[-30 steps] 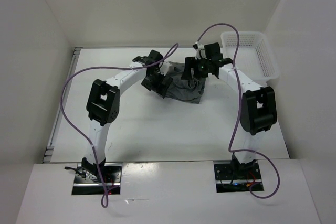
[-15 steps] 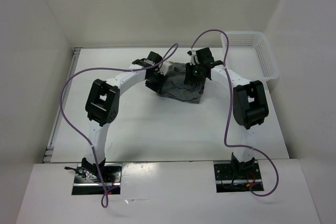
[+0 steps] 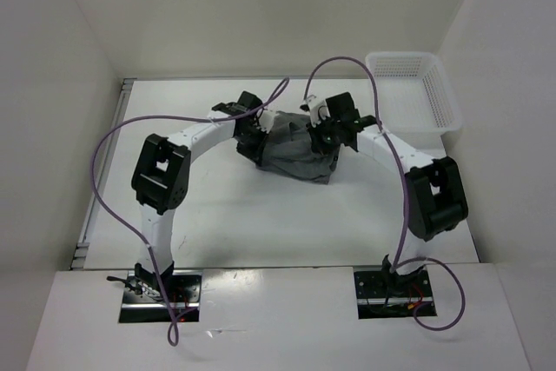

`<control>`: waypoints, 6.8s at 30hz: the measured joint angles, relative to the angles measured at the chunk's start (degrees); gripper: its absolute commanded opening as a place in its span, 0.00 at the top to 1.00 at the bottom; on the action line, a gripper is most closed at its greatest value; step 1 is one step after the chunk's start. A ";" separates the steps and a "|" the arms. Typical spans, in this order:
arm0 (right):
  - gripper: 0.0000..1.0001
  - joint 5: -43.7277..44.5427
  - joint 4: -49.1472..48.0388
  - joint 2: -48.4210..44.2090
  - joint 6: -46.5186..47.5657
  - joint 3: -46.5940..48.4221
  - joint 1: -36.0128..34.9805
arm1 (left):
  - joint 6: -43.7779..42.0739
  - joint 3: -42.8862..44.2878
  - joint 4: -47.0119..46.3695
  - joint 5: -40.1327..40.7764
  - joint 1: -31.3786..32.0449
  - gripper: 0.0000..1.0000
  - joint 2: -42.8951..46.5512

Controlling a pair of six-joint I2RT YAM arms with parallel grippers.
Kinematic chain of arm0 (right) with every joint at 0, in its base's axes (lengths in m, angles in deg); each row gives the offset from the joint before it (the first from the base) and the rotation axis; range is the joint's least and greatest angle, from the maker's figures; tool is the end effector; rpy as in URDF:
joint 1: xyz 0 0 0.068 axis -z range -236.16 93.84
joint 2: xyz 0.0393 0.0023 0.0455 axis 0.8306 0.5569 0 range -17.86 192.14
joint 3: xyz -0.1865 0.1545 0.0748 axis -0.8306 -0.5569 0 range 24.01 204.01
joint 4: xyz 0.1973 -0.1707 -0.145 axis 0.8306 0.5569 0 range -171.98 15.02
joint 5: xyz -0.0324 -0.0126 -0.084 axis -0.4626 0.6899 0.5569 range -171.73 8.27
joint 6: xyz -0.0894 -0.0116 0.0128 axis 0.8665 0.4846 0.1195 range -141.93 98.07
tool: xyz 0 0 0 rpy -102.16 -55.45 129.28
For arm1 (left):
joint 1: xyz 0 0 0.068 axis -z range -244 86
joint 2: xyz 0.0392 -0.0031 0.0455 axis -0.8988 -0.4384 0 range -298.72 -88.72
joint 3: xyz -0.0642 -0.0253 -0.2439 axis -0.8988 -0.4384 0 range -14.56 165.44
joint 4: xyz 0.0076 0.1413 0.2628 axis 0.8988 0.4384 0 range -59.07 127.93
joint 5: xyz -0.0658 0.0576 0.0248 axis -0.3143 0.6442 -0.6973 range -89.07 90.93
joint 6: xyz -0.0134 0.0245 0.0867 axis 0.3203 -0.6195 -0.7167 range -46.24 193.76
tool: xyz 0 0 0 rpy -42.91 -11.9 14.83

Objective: Fold and stack the shorts
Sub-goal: Fold the shorts

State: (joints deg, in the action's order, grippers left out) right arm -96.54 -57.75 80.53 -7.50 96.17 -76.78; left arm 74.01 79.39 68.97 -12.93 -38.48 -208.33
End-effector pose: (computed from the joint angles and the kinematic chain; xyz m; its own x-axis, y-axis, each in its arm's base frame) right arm 0.3992 0.1724 0.1652 -0.5760 -0.4743 -0.6658 -0.6572 0.7530 0.0321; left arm 0.4342 -0.2290 0.1193 -0.8113 0.3826 -0.4421 0.5105 0.8321 -0.2167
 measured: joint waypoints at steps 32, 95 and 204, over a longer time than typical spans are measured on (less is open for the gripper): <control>0.32 -7.65 1.01 -9.46 1.11 -4.55 4.33 | 0.04 9.29 11.87 -11.21 -8.96 0.19 6.82; 1.00 -10.99 -3.21 17.35 -34.14 10.05 11.87 | 0.13 20.94 2.43 -9.46 -6.49 0.30 -15.91; 0.17 -18.93 5.75 2.71 -10.12 9.20 11.34 | 0.00 23.15 1.49 -5.57 -7.76 0.29 -12.44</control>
State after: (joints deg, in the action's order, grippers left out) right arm -115.47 -52.00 83.24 -17.62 105.37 -65.43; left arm 74.01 102.54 70.46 -18.51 -46.24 -220.77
